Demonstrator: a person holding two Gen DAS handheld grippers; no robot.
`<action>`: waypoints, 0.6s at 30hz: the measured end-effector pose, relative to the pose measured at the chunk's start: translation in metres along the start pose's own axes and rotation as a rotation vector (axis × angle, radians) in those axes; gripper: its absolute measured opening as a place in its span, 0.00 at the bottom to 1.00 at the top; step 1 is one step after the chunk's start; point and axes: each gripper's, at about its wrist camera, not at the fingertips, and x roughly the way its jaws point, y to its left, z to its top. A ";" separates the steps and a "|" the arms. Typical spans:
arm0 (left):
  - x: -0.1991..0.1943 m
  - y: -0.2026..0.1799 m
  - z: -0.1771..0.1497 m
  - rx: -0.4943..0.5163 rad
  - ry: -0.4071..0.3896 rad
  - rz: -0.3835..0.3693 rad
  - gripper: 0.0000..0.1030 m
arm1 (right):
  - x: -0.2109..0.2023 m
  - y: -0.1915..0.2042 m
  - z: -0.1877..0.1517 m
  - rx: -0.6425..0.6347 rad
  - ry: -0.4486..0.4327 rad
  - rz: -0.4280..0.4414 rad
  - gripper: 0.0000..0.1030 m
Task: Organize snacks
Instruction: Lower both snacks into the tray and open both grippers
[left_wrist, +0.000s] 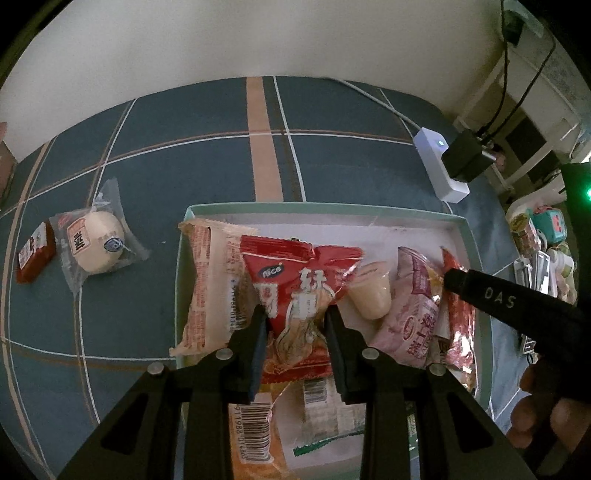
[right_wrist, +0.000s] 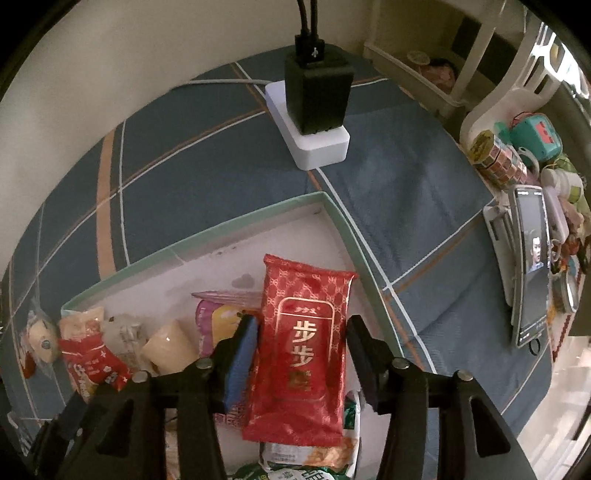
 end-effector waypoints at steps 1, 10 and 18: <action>-0.001 0.001 0.000 -0.004 0.001 -0.001 0.37 | 0.000 0.000 0.001 0.002 -0.001 0.004 0.58; -0.015 0.012 0.003 -0.042 -0.021 0.000 0.64 | -0.013 0.009 0.001 -0.015 -0.028 -0.008 0.82; -0.026 0.032 0.008 -0.102 -0.053 0.065 0.78 | -0.026 0.027 -0.002 -0.057 -0.064 -0.004 1.00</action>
